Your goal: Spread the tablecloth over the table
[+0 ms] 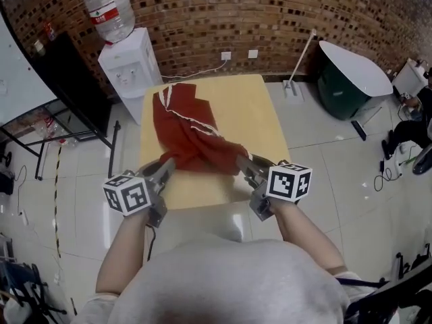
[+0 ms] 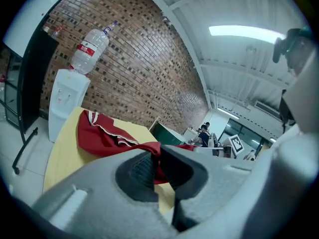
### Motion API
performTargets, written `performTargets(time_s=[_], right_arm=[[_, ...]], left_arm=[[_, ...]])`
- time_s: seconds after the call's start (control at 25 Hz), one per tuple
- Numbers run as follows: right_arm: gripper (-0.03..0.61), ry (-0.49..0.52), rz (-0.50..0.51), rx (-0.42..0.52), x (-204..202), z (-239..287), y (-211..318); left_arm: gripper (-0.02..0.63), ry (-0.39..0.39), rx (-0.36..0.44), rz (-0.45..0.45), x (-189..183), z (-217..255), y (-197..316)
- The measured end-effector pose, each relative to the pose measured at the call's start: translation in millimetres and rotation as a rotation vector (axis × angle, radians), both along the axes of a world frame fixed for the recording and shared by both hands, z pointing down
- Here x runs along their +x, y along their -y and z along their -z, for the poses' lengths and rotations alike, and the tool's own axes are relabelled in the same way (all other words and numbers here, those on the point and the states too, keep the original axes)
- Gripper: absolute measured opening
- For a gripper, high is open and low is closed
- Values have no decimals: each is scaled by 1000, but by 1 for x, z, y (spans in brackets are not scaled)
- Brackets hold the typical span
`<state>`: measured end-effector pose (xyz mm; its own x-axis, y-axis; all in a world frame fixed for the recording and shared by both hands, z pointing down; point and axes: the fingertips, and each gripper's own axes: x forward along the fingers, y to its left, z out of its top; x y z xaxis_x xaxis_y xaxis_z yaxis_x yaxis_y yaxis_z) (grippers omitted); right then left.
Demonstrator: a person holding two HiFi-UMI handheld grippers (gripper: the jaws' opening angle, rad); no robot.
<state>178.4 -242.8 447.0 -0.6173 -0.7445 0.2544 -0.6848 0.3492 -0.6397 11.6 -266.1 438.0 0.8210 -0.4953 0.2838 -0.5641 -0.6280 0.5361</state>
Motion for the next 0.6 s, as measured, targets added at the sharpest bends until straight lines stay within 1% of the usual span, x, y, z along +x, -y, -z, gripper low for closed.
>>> performTargets(time_s=[0.2, 0.28, 0.44, 0.6], right_arm=[[6, -45, 66, 44, 23, 28, 27], [6, -42, 84, 49, 28, 38, 41], [6, -14, 112, 70, 28, 60, 67], [6, -36, 115, 114, 31, 88, 104]], left_arm=[[9, -12, 37, 117, 14, 31, 22], [9, -23, 41, 157, 15, 40, 32], [9, -31, 57, 191, 15, 57, 54], [9, -44, 68, 210, 13, 83, 88]])
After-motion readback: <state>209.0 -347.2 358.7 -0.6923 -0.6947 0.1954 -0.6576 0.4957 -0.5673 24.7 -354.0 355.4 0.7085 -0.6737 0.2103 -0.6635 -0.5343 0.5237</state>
